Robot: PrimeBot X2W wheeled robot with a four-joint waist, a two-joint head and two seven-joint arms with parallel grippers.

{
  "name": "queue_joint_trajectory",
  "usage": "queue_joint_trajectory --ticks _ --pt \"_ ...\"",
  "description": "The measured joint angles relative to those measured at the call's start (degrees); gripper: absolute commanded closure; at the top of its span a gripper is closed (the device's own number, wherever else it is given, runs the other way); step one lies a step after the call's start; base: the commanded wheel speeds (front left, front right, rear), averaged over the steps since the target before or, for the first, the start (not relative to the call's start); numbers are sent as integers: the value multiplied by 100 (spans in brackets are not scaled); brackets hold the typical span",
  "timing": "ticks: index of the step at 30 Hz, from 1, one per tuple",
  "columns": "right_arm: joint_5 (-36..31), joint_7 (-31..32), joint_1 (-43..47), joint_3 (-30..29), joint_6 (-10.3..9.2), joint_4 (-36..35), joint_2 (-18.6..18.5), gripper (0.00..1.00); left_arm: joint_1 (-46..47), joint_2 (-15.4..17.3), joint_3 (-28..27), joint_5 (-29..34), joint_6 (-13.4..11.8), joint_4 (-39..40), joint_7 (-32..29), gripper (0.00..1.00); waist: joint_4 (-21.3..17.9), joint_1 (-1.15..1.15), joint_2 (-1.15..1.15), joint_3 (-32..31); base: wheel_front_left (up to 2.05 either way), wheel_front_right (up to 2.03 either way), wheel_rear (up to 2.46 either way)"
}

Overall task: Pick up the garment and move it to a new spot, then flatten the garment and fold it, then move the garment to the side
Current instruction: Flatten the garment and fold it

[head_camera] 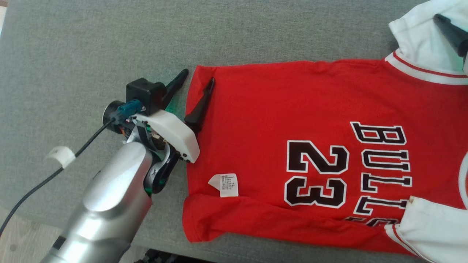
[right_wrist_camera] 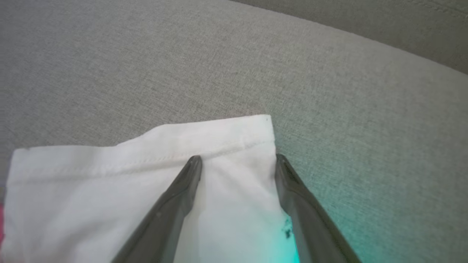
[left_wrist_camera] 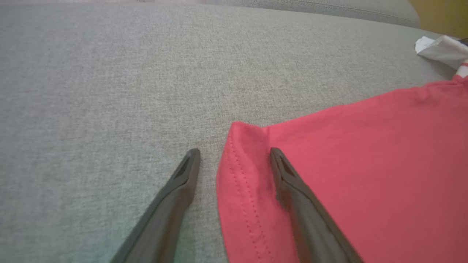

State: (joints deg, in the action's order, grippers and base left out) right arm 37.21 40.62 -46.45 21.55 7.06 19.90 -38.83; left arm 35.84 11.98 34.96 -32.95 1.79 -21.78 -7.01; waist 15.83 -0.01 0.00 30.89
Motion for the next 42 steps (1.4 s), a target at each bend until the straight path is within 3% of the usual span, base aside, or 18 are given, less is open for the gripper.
queue_joint_trajectory --ticks 9,10,11,12,13,14,17,23,32,37,42 --pt "590 355 -19 230 0 -171 -4 2 -3 124 35 -144 134 108 -157 0 -129 0 0 -26 0 0 0" --pt "650 386 -31 286 -1 -229 -13 85 1 119 40 -144 178 124 -157 0 -147 0 0 -21 0 0 0" --pt "713 386 -43 355 -1 -269 -21 100 12 111 42 -148 186 130 -156 21 -166 0 0 -16 0 0 0" --pt "766 382 -58 423 -1 -301 -23 100 27 88 43 -183 225 129 -154 91 -184 0 0 -15 0 0 0" --pt "833 363 -63 468 -1 -320 -20 100 43 64 47 -208 232 119 -147 91 -200 1 0 -22 0 0 0" --pt "888 266 -61 519 0 -316 -8 100 65 54 84 -211 237 89 -148 100 -213 2 0 -41 0 0 0" --pt "918 -129 -20 650 0 -252 38 100 90 25 189 -212 331 0 -108 100 -254 2 0 -143 0 0 0" --pt "1024 -977 -41 570 0 -18 37 100 64 183 14 -238 272 -31 247 100 -351 1 0 -450 0 0 0" --pt "1376 -1401 49 622 0 -309 -187 100 -318 393 -109 -441 274 381 382 100 -532 0 0 -870 0 0 0" --pt "1525 -1650 981 683 0 -795 -560 100 -983 571 -147 -513 166 847 559 100 -698 1 0 -1103 0 0 0" --pt "1790 -1813 2354 726 0 -1489 -798 100 -2136 931 -213 -656 -97 1636 720 100 -940 0 0 -1345 0 0 0"
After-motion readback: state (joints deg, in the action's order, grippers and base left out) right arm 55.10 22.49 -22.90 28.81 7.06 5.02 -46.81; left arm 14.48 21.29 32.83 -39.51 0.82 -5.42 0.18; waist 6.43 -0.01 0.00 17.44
